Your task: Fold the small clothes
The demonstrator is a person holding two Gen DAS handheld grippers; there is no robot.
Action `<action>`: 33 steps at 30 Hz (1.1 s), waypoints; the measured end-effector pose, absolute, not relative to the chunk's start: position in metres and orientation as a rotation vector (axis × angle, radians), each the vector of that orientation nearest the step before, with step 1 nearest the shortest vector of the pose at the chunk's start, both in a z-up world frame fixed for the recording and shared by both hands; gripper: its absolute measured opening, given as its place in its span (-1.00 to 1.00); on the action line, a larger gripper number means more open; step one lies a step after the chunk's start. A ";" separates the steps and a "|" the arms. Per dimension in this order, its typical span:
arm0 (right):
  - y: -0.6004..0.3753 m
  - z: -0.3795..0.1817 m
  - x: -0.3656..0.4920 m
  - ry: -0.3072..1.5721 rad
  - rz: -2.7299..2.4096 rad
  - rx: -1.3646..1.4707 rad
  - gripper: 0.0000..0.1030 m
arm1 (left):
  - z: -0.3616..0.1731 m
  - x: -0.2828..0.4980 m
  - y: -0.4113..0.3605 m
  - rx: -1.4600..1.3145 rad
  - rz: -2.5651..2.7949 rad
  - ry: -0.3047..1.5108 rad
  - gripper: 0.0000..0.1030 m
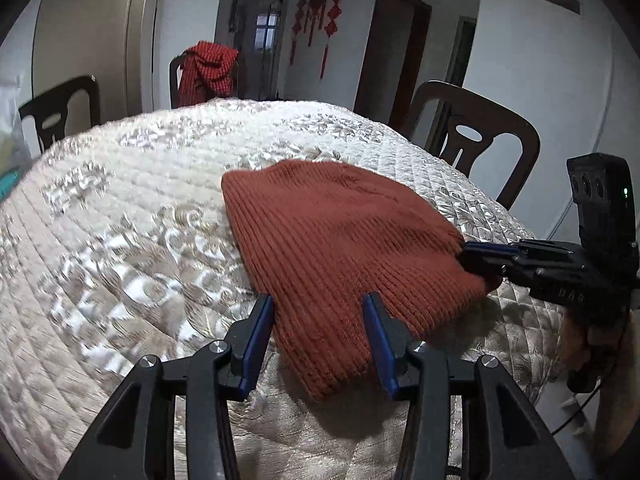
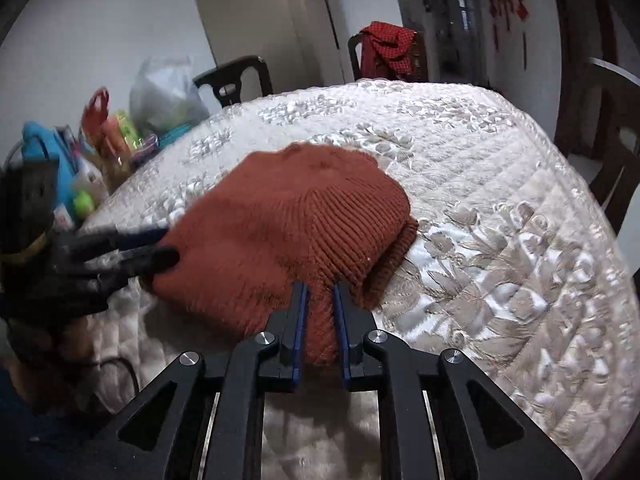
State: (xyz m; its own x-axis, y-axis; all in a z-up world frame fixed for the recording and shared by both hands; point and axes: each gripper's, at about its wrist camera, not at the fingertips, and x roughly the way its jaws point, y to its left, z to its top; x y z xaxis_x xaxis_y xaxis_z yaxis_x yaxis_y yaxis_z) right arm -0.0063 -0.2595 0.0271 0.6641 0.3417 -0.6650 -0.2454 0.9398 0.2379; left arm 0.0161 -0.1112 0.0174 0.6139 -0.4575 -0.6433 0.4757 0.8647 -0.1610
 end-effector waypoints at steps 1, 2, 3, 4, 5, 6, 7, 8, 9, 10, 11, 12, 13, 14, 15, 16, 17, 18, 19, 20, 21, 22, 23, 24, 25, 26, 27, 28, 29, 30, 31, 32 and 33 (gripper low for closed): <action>-0.262 0.027 -0.004 0.781 0.332 0.146 -0.74 | 0.017 0.017 -0.111 0.017 -0.540 0.734 -0.04; -0.262 0.027 -0.003 0.780 0.330 0.145 -0.74 | 0.016 0.019 -0.111 0.012 -0.539 0.736 -0.03; -0.260 0.026 -0.002 0.779 0.329 0.128 -0.74 | 0.015 0.019 -0.112 0.011 -0.538 0.736 -0.03; -0.259 0.025 -0.002 0.775 0.327 0.115 -0.74 | 0.014 0.019 -0.112 0.012 -0.537 0.734 -0.02; -0.259 0.024 -0.001 0.772 0.327 0.112 -0.74 | 0.014 0.019 -0.112 0.013 -0.536 0.732 -0.01; -0.260 0.024 -0.001 0.772 0.329 0.120 -0.74 | 0.013 0.019 -0.113 0.011 -0.535 0.733 -0.01; -0.261 0.023 -0.001 0.773 0.331 0.134 -0.74 | 0.012 0.019 -0.113 0.008 -0.535 0.734 0.00; -0.263 0.022 -0.001 0.773 0.334 0.146 -0.74 | 0.012 0.019 -0.112 0.007 -0.536 0.734 0.00; -0.265 0.021 -0.001 0.771 0.339 0.159 -0.74 | 0.012 0.019 -0.112 0.005 -0.537 0.734 0.01; -0.266 0.021 -0.001 0.770 0.342 0.165 -0.74 | 0.012 0.019 -0.112 0.004 -0.536 0.734 0.01; -0.266 0.022 -0.004 0.767 0.344 0.168 -0.74 | 0.011 0.019 -0.112 0.003 -0.535 0.735 0.02; -0.266 0.022 -0.007 0.765 0.344 0.167 -0.74 | 0.011 0.019 -0.111 0.003 -0.535 0.735 0.02; -0.265 0.023 -0.008 0.763 0.343 0.164 -0.73 | 0.011 0.019 -0.111 0.002 -0.535 0.735 0.03; -0.265 0.023 -0.008 0.762 0.340 0.160 -0.73 | 0.011 0.019 -0.111 0.001 -0.535 0.736 0.04; -0.265 0.023 -0.008 0.761 0.339 0.157 -0.73 | 0.011 0.019 -0.111 0.000 -0.535 0.737 0.04; -0.264 0.023 -0.009 0.760 0.338 0.155 -0.73 | 0.010 0.019 -0.111 -0.002 -0.535 0.738 0.05; -0.264 0.023 -0.009 0.760 0.338 0.154 -0.73 | 0.010 0.020 -0.110 -0.004 -0.536 0.739 0.05; -0.264 0.023 -0.009 0.760 0.338 0.153 -0.73 | 0.010 0.020 -0.110 -0.005 -0.536 0.740 0.05; -0.264 0.023 -0.009 0.759 0.338 0.155 -0.73 | 0.010 0.021 -0.110 -0.007 -0.536 0.741 0.06; -0.264 0.023 -0.009 0.759 0.338 0.157 -0.73 | 0.010 0.020 -0.110 -0.007 -0.536 0.742 0.06; -0.264 0.023 -0.009 0.758 0.339 0.162 -0.73 | 0.010 0.020 -0.110 -0.007 -0.535 0.743 0.06; -0.264 0.023 -0.009 0.757 0.339 0.164 -0.73 | 0.010 0.020 -0.111 -0.008 -0.535 0.743 0.06; -0.264 0.023 -0.010 0.756 0.339 0.166 -0.73 | 0.011 0.020 -0.111 -0.009 -0.535 0.744 0.06; -0.264 0.024 -0.010 0.756 0.338 0.167 -0.72 | 0.011 0.021 -0.110 -0.010 -0.535 0.746 0.07; -0.264 0.024 -0.010 0.757 0.338 0.167 -0.71 | 0.011 0.021 -0.110 -0.012 -0.536 0.748 0.07; -0.264 0.024 -0.010 0.758 0.338 0.167 -0.71 | 0.011 0.021 -0.110 -0.013 -0.536 0.749 0.07; -0.264 0.024 -0.010 0.760 0.337 0.166 -0.71 | 0.012 0.021 -0.110 -0.014 -0.536 0.750 0.07; -0.264 0.025 -0.010 0.762 0.335 0.165 -0.70 | 0.012 0.021 -0.109 -0.014 -0.536 0.751 0.07; -0.263 0.026 -0.010 0.764 0.333 0.161 -0.69 | 0.013 0.021 -0.110 -0.012 -0.534 0.751 0.07; -0.262 0.027 -0.010 0.765 0.331 0.158 -0.69 | 0.013 0.020 -0.110 -0.009 -0.531 0.750 0.07; -0.262 0.027 -0.010 0.767 0.330 0.157 -0.68 | 0.015 0.019 -0.110 -0.004 -0.528 0.747 0.07; -0.262 0.028 -0.010 0.768 0.328 0.155 -0.68 | 0.016 0.019 -0.110 -0.001 -0.526 0.745 0.07; -0.261 0.029 -0.010 0.770 0.324 0.150 -0.68 | 0.016 0.019 -0.111 0.002 -0.523 0.742 0.07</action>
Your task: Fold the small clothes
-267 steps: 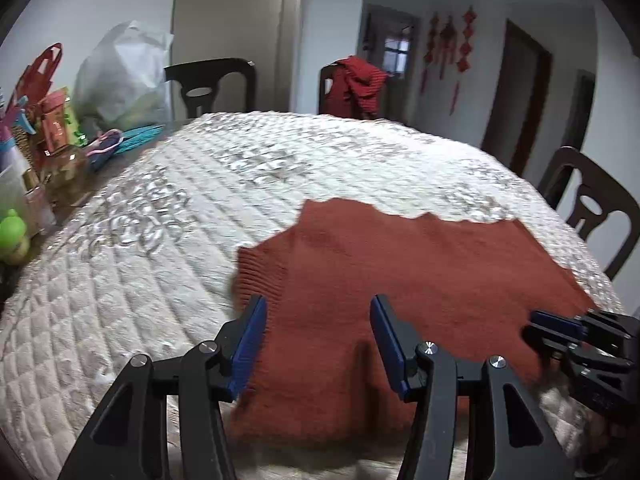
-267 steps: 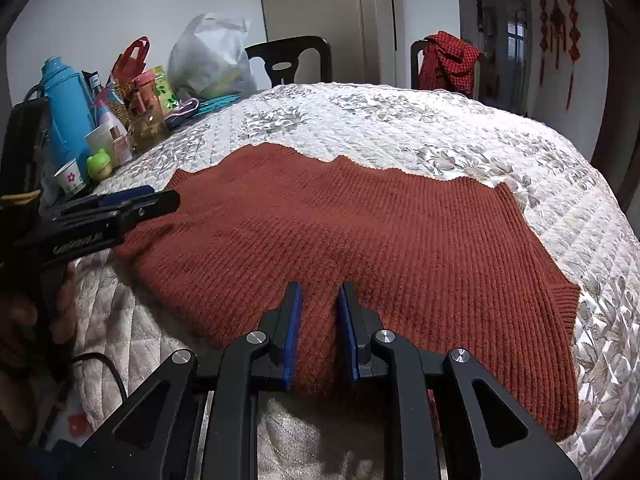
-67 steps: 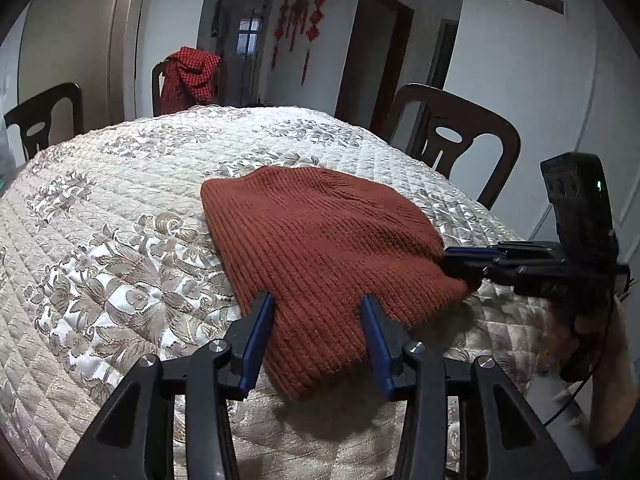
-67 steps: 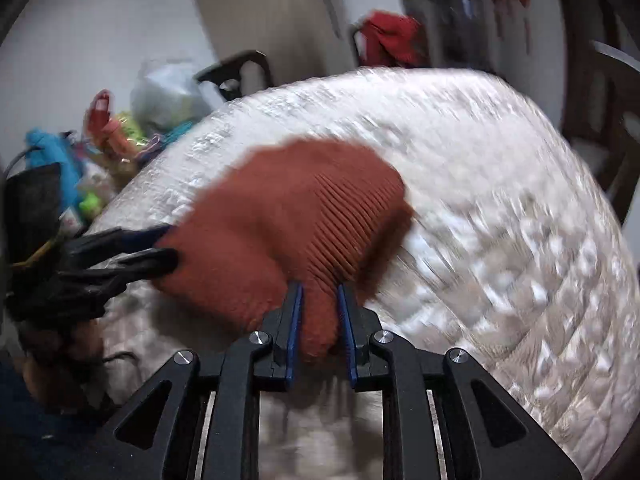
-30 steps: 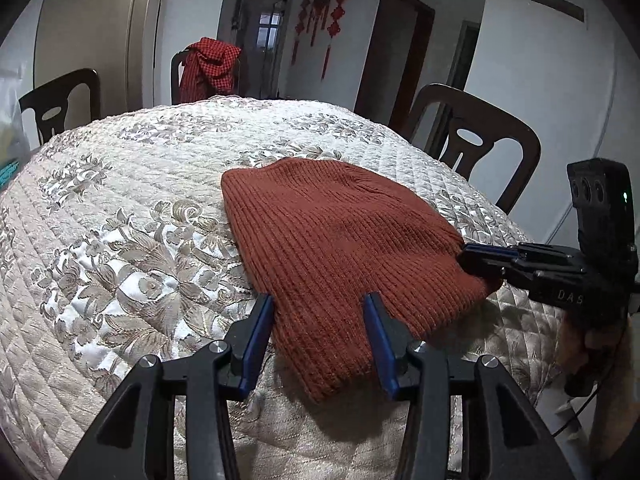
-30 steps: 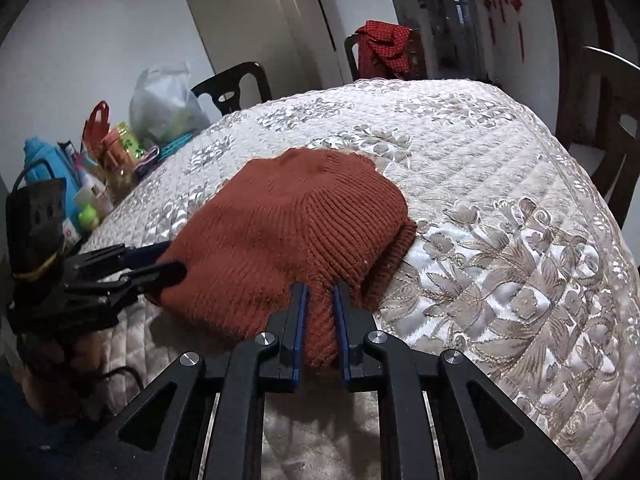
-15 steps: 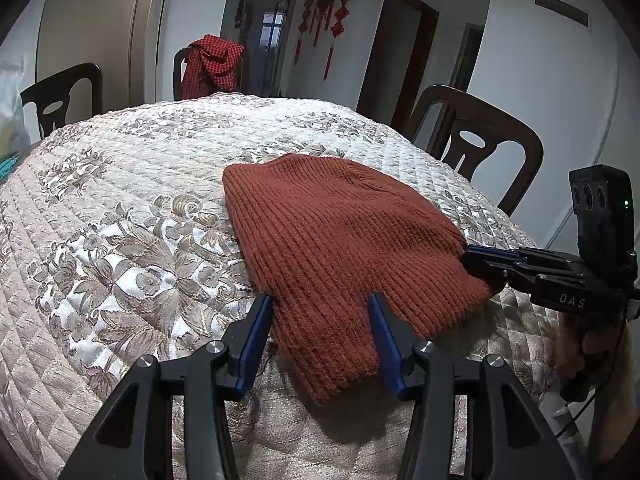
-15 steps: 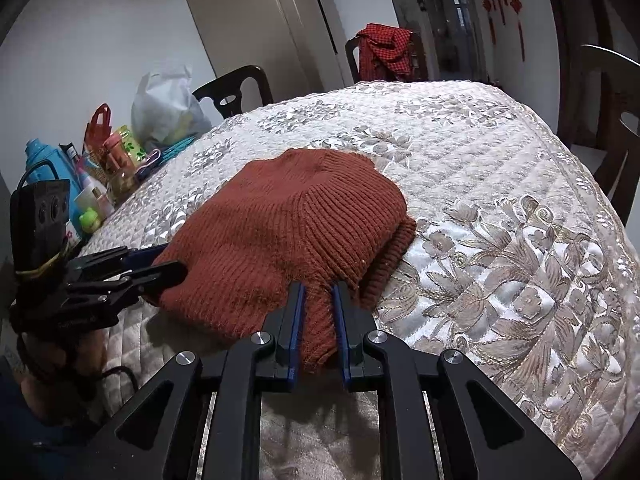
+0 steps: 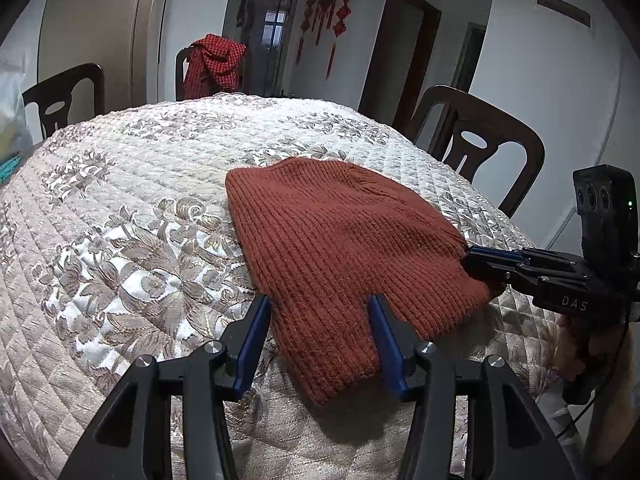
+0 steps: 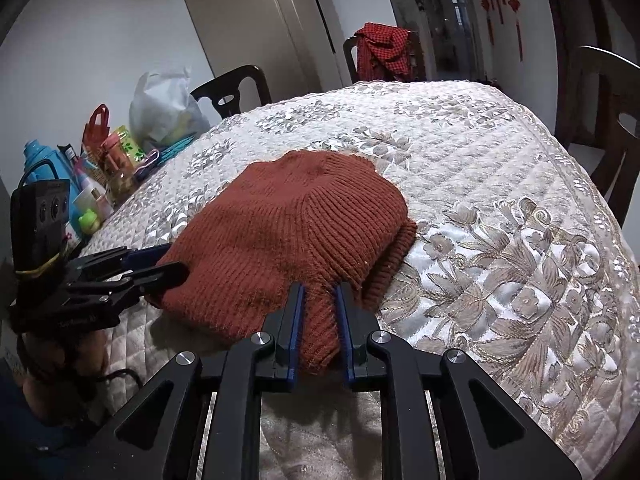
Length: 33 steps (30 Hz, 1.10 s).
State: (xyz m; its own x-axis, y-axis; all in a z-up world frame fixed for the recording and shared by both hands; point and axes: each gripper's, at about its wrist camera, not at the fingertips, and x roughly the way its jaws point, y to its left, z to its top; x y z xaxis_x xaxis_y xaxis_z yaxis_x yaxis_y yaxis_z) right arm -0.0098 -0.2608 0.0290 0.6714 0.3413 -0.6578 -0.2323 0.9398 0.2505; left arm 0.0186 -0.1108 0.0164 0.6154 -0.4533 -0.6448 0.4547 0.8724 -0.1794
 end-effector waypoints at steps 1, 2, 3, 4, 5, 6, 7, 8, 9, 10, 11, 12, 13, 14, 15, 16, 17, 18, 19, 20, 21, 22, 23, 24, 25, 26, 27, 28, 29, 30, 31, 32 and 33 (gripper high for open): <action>-0.260 0.030 -0.010 0.771 0.322 0.147 -0.68 | 0.018 0.018 -0.111 0.005 -0.520 0.739 0.07; -0.260 0.031 -0.010 0.771 0.320 0.146 -0.68 | 0.019 0.017 -0.111 0.008 -0.518 0.737 0.07; -0.260 0.032 -0.010 0.771 0.319 0.146 -0.68 | 0.020 0.017 -0.111 0.010 -0.515 0.735 0.07; -0.259 0.033 -0.010 0.770 0.318 0.147 -0.68 | 0.021 0.017 -0.111 0.011 -0.514 0.735 0.07; -0.259 0.035 -0.010 0.768 0.316 0.148 -0.68 | 0.022 0.017 -0.110 0.011 -0.513 0.734 0.06; -0.259 0.036 -0.010 0.765 0.314 0.149 -0.68 | 0.022 0.016 -0.110 0.010 -0.511 0.732 0.06; -0.259 0.037 -0.010 0.763 0.313 0.152 -0.68 | 0.023 0.016 -0.110 0.010 -0.509 0.729 0.06; -0.259 0.038 -0.010 0.760 0.312 0.154 -0.68 | 0.024 0.016 -0.110 0.011 -0.508 0.728 0.06; -0.260 0.039 -0.009 0.757 0.309 0.155 -0.68 | 0.025 0.016 -0.109 0.011 -0.506 0.726 0.06; -0.260 0.040 -0.009 0.751 0.305 0.156 -0.67 | 0.026 0.017 -0.109 0.011 -0.503 0.724 0.06; -0.260 0.042 -0.009 0.744 0.301 0.157 -0.67 | 0.027 0.017 -0.108 0.011 -0.500 0.721 0.06; -0.261 0.043 -0.009 0.739 0.300 0.158 -0.66 | 0.028 0.018 -0.108 0.011 -0.497 0.719 0.06; -0.261 0.044 -0.009 0.735 0.301 0.161 -0.61 | 0.029 0.018 -0.107 0.009 -0.491 0.716 0.07; -0.262 0.046 -0.008 0.730 0.302 0.167 -0.60 | 0.030 0.019 -0.105 0.006 -0.486 0.714 0.06; -0.263 0.047 -0.008 0.727 0.302 0.171 -0.60 | 0.031 0.020 -0.104 0.003 -0.481 0.712 0.06; -0.263 0.047 -0.007 0.726 0.302 0.173 -0.60 | 0.032 0.021 -0.103 -0.001 -0.476 0.710 0.06; -0.263 0.047 -0.006 0.727 0.303 0.176 -0.59 | 0.032 0.021 -0.102 -0.004 -0.472 0.708 0.07; -0.262 0.047 -0.006 0.729 0.306 0.177 -0.59 | 0.033 0.022 -0.102 -0.006 -0.469 0.707 0.07; -0.262 0.047 -0.005 0.731 0.309 0.177 -0.59 | 0.034 0.023 -0.101 -0.008 -0.466 0.706 0.07; -0.261 0.047 -0.004 0.734 0.312 0.176 -0.59 | 0.034 0.024 -0.101 -0.009 -0.464 0.706 0.07; -0.260 0.046 -0.004 0.738 0.311 0.174 -0.59 | 0.034 0.025 -0.101 -0.010 -0.463 0.706 0.07; -0.259 0.046 -0.003 0.739 0.310 0.173 -0.58 | 0.035 0.026 -0.102 -0.013 -0.463 0.706 0.07; -0.259 0.046 -0.002 0.739 0.309 0.173 -0.57 | 0.035 0.027 -0.102 -0.017 -0.466 0.706 0.07; -0.258 0.046 -0.001 0.737 0.308 0.175 -0.57 | 0.034 0.027 -0.103 -0.020 -0.467 0.704 0.07; -0.258 0.047 0.001 0.734 0.310 0.177 -0.57 | 0.034 0.029 -0.104 -0.023 -0.469 0.700 0.07; -0.257 0.047 0.002 0.730 0.313 0.177 -0.57 | 0.034 0.031 -0.105 -0.023 -0.469 0.699 0.07; -0.256 0.048 0.004 0.722 0.317 0.177 -0.57 | 0.032 0.034 -0.107 -0.020 -0.465 0.701 0.07; -0.255 0.048 0.006 0.717 0.319 0.176 -0.57 | 0.030 0.037 -0.109 -0.013 -0.459 0.709 0.07; -0.254 0.046 0.009 0.715 0.319 0.172 -0.57 | 0.027 0.040 -0.111 -0.011 -0.457 0.719 0.07; -0.254 0.041 0.014 0.732 0.308 0.165 -0.57 | 0.025 0.042 -0.112 -0.013 -0.459 0.727 0.07; -0.254 0.036 0.019 0.760 0.295 0.164 -0.57 | 0.023 0.042 -0.112 -0.016 -0.463 0.732 0.07; -0.255 0.030 0.023 0.781 0.289 0.166 -0.58 | 0.023 0.042 -0.112 -0.020 -0.464 0.734 0.07; -0.256 0.030 0.023 0.768 0.297 0.175 -0.58 | 0.024 0.042 -0.111 -0.020 -0.464 0.732 0.07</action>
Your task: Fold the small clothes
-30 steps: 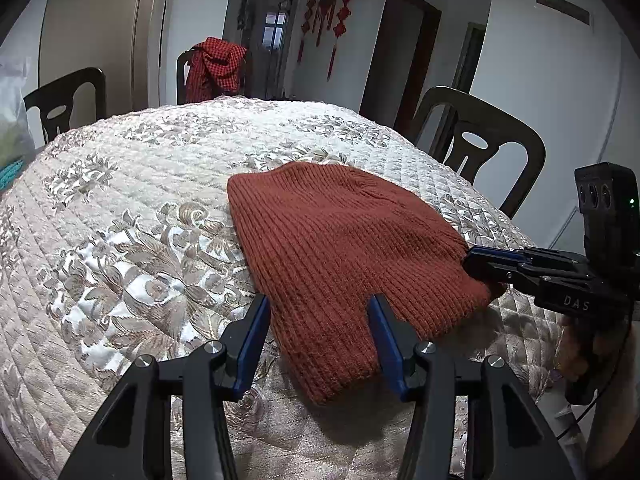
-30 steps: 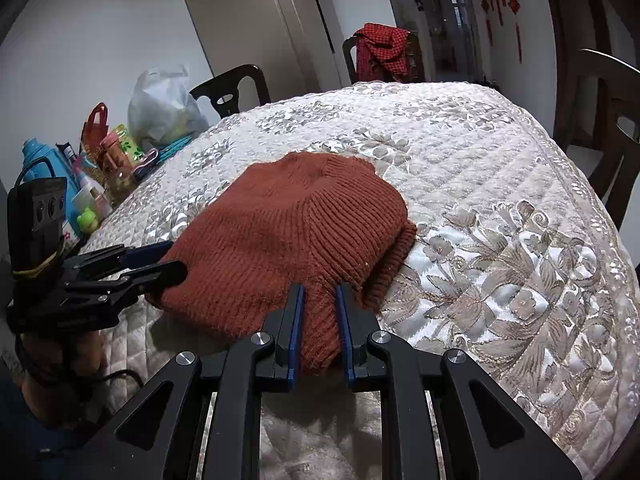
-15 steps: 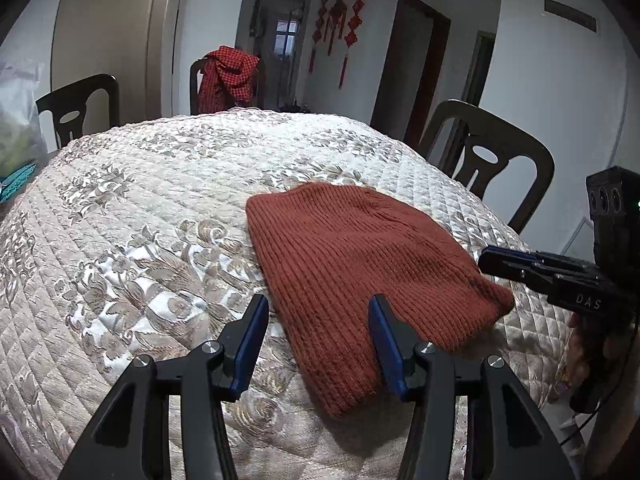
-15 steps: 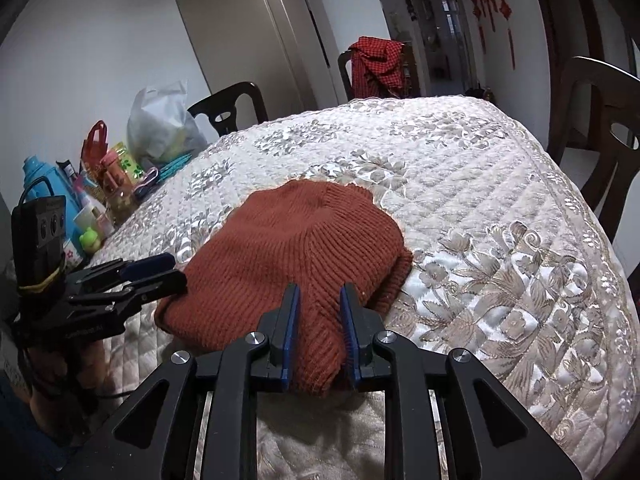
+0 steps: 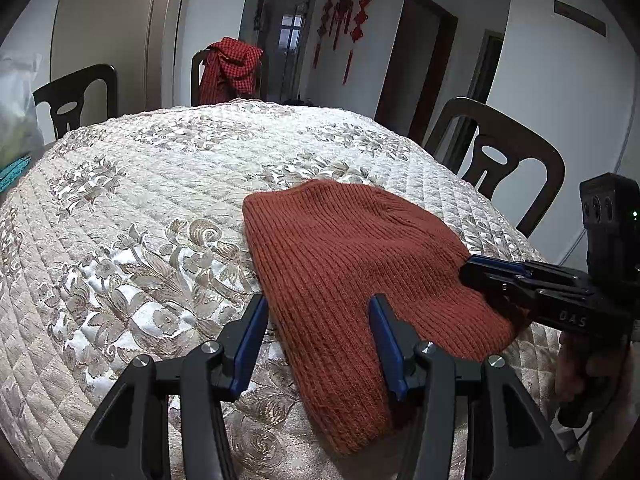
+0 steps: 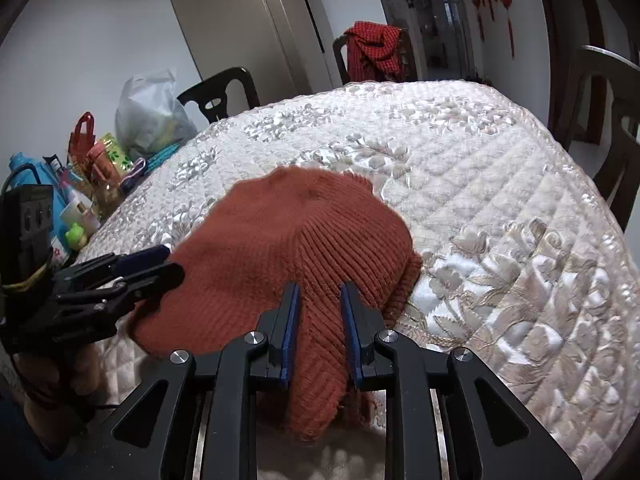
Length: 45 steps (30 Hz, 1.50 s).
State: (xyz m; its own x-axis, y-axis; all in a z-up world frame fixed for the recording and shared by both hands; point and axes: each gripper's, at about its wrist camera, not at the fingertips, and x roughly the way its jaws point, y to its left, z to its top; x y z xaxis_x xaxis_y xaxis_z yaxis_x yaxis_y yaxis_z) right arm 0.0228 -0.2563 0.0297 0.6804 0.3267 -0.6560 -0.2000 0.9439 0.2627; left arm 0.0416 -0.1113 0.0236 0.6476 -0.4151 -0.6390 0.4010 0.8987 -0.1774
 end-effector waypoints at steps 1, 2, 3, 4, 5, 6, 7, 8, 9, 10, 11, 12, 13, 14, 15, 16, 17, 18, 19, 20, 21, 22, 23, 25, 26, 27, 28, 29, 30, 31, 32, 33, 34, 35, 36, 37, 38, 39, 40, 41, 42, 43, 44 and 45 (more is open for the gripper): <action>-0.258 0.031 0.022 0.767 0.302 0.186 -0.58 | 0.024 0.041 -0.111 -0.018 -0.464 0.730 0.08; -0.260 0.032 0.021 0.765 0.305 0.197 -0.58 | 0.025 0.040 -0.111 -0.014 -0.462 0.729 0.08; -0.262 0.033 0.020 0.762 0.309 0.209 -0.58 | 0.025 0.040 -0.111 -0.014 -0.461 0.730 0.08; -0.264 0.033 0.019 0.763 0.308 0.220 -0.57 | 0.025 0.039 -0.111 -0.013 -0.461 0.729 0.08; -0.265 0.034 0.019 0.765 0.307 0.228 -0.57 | 0.026 0.038 -0.111 -0.013 -0.460 0.728 0.08; -0.267 0.033 0.018 0.767 0.306 0.237 -0.57 | 0.026 0.038 -0.111 -0.014 -0.459 0.729 0.08; -0.269 0.034 0.018 0.768 0.305 0.245 -0.57 | 0.026 0.037 -0.111 -0.014 -0.459 0.729 0.08; -0.269 0.034 0.017 0.768 0.304 0.250 -0.57 | 0.027 0.037 -0.112 -0.013 -0.460 0.728 0.08; -0.269 0.034 0.016 0.767 0.301 0.250 -0.57 | 0.027 0.036 -0.112 -0.011 -0.460 0.726 0.08; -0.269 0.035 0.015 0.767 0.299 0.246 -0.57 | 0.028 0.036 -0.112 -0.008 -0.461 0.725 0.08; -0.268 0.035 0.014 0.766 0.297 0.242 -0.57 | 0.029 0.035 -0.113 -0.004 -0.460 0.723 0.07; -0.268 0.036 0.014 0.765 0.296 0.238 -0.57 | 0.029 0.035 -0.113 -0.003 -0.460 0.722 0.07; -0.268 0.036 0.014 0.765 0.295 0.236 -0.56 | 0.030 0.034 -0.113 -0.003 -0.460 0.720 0.08; -0.268 0.037 0.014 0.765 0.294 0.236 -0.52 | 0.031 0.033 -0.113 -0.003 -0.460 0.717 0.08; -0.268 0.037 0.014 0.765 0.295 0.239 -0.46 | 0.032 0.033 -0.113 -0.003 -0.461 0.714 0.08; -0.269 0.038 0.014 0.763 0.296 0.245 -0.31 | 0.033 0.033 -0.113 -0.004 -0.462 0.711 0.09; -0.270 0.038 0.014 0.762 0.296 0.251 -0.21 | 0.034 0.033 -0.113 -0.007 -0.465 0.708 0.14; -0.272 0.038 0.015 0.760 0.298 0.259 -0.21 | 0.034 0.033 -0.113 -0.013 -0.470 0.707 0.16; -0.273 0.038 0.016 0.761 0.301 0.267 -0.21 | 0.034 0.034 -0.113 -0.018 -0.475 0.707 0.18; -0.274 0.037 0.017 0.763 0.304 0.275 -0.21 | 0.034 0.035 -0.113 -0.025 -0.478 0.709 0.19; -0.276 0.036 0.019 0.769 0.304 0.284 -0.21 | 0.033 0.038 -0.112 -0.034 -0.479 0.713 0.19; -0.277 0.035 0.020 0.774 0.303 0.290 -0.21 | 0.031 0.041 -0.110 -0.049 -0.485 0.719 0.22; -0.278 0.033 0.021 0.781 0.303 0.300 -0.21 | 0.029 0.044 -0.109 -0.064 -0.492 0.729 0.24; -0.281 0.026 0.026 0.805 0.305 0.331 -0.21 | 0.021 0.053 -0.106 -0.100 -0.497 0.771 0.25; -0.284 0.023 0.029 0.818 0.309 0.351 -0.21 | 0.017 0.056 -0.105 -0.119 -0.507 0.788 0.30; -0.287 0.019 0.031 0.829 0.313 0.376 -0.21 | 0.014 0.059 -0.103 -0.144 -0.520 0.804 0.32; -0.289 0.016 0.034 0.835 0.324 0.405 -0.20 | 0.012 0.062 -0.101 -0.170 -0.532 0.819 0.34; -0.292 0.014 0.036 0.838 0.335 0.432 -0.19 | 0.010 0.063 -0.101 -0.185 -0.541 0.830 0.36; -0.296 0.011 0.038 0.843 0.340 0.462 -0.20 | 0.008 0.065 -0.101 -0.198 -0.547 0.841 0.38; -0.299 0.010 0.040 0.849 0.341 0.480 -0.19 | 0.006 0.067 -0.101 -0.209 -0.553 0.852 0.39; -0.301 0.009 0.042 0.854 0.346 0.496 -0.19 | 0.005 0.069 -0.102 -0.218 -0.561 0.862 0.39; -0.303 0.007 0.044 0.858 0.356 0.518 -0.19 | 0.003 0.069 -0.102 -0.222 -0.567 0.869 0.39; -0.304 0.007 0.045 0.860 0.361 0.525 -0.19 | 0.003 0.070 -0.104 -0.221 -0.570 0.873 0.39; -0.304 0.007 0.045 0.862 0.365 0.526 -0.19 | 0.003 0.070 -0.106 -0.216 -0.572 0.875 0.39; -0.303 0.008 0.045 0.865 0.368 0.519 -0.19 | 0.002 0.069 -0.108 -0.208 -0.575 0.877 0.39; -0.303 0.009 0.045 0.866 0.370 0.514 -0.19 | 0.002 0.068 -0.111 -0.194 -0.574 0.879 0.39; -0.302 0.009 0.045 0.868 0.373 0.509 -0.19 | 0.002 0.067 -0.113 -0.182 -0.570 0.880 0.39; -0.302 0.010 0.045 0.871 0.376 0.506 -0.19 | 0.003 0.067 -0.114 -0.170 -0.569 0.878 0.39; -0.302 0.010 0.045 0.874 0.379 0.506 -0.19 | 0.003 0.066 -0.116 -0.157 -0.566 0.876 0.39; -0.302 0.010 0.045 0.876 0.380 0.500 -0.20 | 0.003 0.065 -0.118 -0.146 -0.562 0.876 0.39; -0.300 0.011 0.045 0.877 0.380 0.489 -0.20 | 0.004 0.066 -0.119 -0.137 -0.558 0.875 0.39; -0.300 0.011 0.046 0.878 0.379 0.484 -0.20 | 0.004 0.065 -0.121 -0.128 -0.555 0.872 0.39; -0.299 0.011 0.046 0.879 0.381 0.480 -0.21 | 0.005 0.064 -0.122 -0.120 -0.551 0.870 0.39; -0.298 0.012 0.047 0.880 0.383 0.472 -0.21 | 0.005 0.064 -0.122 -0.115 -0.549 0.869 0.39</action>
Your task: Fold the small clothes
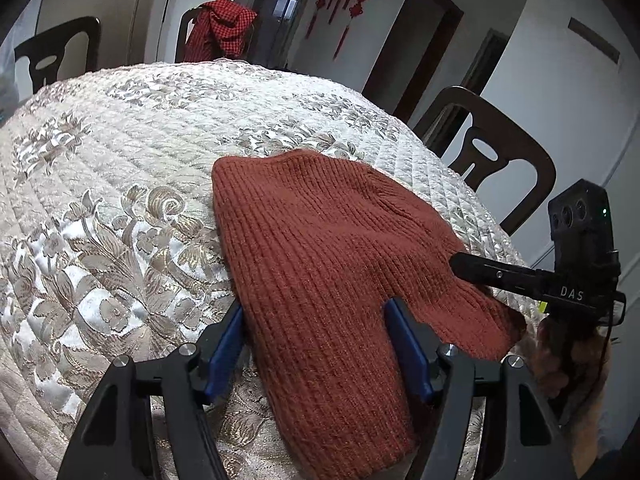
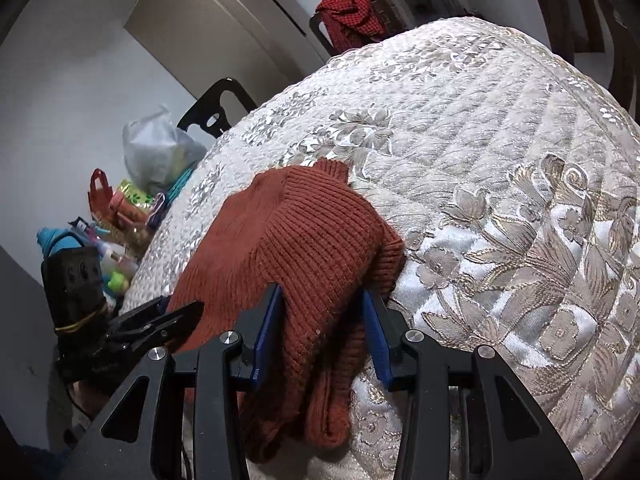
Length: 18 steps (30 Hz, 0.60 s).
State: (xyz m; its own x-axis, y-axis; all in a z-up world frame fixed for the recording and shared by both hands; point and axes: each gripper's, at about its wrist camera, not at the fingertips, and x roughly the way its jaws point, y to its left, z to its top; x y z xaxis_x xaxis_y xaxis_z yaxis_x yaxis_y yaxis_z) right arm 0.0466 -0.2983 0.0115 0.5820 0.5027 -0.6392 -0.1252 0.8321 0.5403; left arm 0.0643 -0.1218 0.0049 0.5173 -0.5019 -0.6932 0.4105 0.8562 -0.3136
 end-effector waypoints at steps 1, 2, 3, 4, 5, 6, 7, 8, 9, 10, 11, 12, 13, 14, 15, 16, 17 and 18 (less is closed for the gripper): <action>-0.298 0.011 0.047 0.880 0.385 0.468 -0.22 | 0.005 0.064 -0.123 -0.110 -0.547 0.868 0.38; -0.297 0.011 0.048 0.880 0.387 0.463 -0.22 | 0.005 0.065 -0.123 -0.109 -0.547 0.868 0.37; -0.297 0.010 0.050 0.881 0.390 0.460 -0.22 | 0.005 0.065 -0.122 -0.108 -0.547 0.869 0.36; -0.297 0.010 0.051 0.881 0.396 0.459 -0.24 | 0.005 0.065 -0.122 -0.107 -0.549 0.869 0.33; -0.298 0.009 0.052 0.881 0.404 0.464 -0.29 | 0.006 0.065 -0.122 -0.103 -0.550 0.866 0.29; -0.299 0.008 0.054 0.884 0.408 0.474 -0.32 | 0.007 0.064 -0.122 -0.097 -0.550 0.861 0.25; -0.299 0.008 0.055 0.886 0.412 0.478 -0.43 | 0.008 0.063 -0.123 -0.087 -0.552 0.852 0.16; -0.297 0.009 0.055 0.884 0.418 0.472 -0.49 | 0.010 0.061 -0.123 -0.076 -0.552 0.842 0.10; -0.295 0.011 0.054 0.880 0.416 0.452 -0.50 | 0.011 0.060 -0.125 -0.065 -0.551 0.833 0.06; -0.292 0.014 0.053 0.874 0.412 0.435 -0.54 | 0.012 0.059 -0.126 -0.056 -0.551 0.826 -0.01; -0.292 0.015 0.051 0.868 0.414 0.431 -0.57 | 0.013 0.058 -0.126 -0.049 -0.552 0.819 -0.07; -0.292 0.017 0.050 0.863 0.418 0.437 -0.58 | 0.015 0.057 -0.125 -0.048 -0.555 0.814 -0.11; -0.294 0.018 0.049 0.858 0.421 0.444 -0.61 | 0.017 0.057 -0.123 -0.054 -0.560 0.811 -0.18; -0.294 0.019 0.047 0.851 0.428 0.458 -0.62 | 0.019 0.057 -0.121 -0.064 -0.566 0.810 -0.24; -0.295 0.021 0.046 0.844 0.439 0.470 -0.63 | 0.022 0.057 -0.118 -0.079 -0.575 0.808 -0.26; -0.294 0.024 0.044 0.835 0.452 0.480 -0.64 | 0.025 0.057 -0.115 -0.089 -0.585 0.801 -0.29; -0.292 0.027 0.043 0.830 0.463 0.484 -0.64 | 0.030 0.056 -0.111 -0.090 -0.590 0.786 -0.30; -0.289 0.031 0.043 0.820 0.481 0.484 -0.64 | 0.034 0.055 -0.109 -0.086 -0.590 0.773 -0.31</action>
State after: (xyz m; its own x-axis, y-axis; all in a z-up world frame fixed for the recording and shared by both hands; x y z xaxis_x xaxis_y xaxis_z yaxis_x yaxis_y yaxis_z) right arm 0.0427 -0.2886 0.0314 0.5890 0.5752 -0.5677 -0.2147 0.7886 0.5762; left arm 0.0547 -0.1092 0.0337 0.5634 -0.5313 -0.6327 0.4698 0.8359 -0.2836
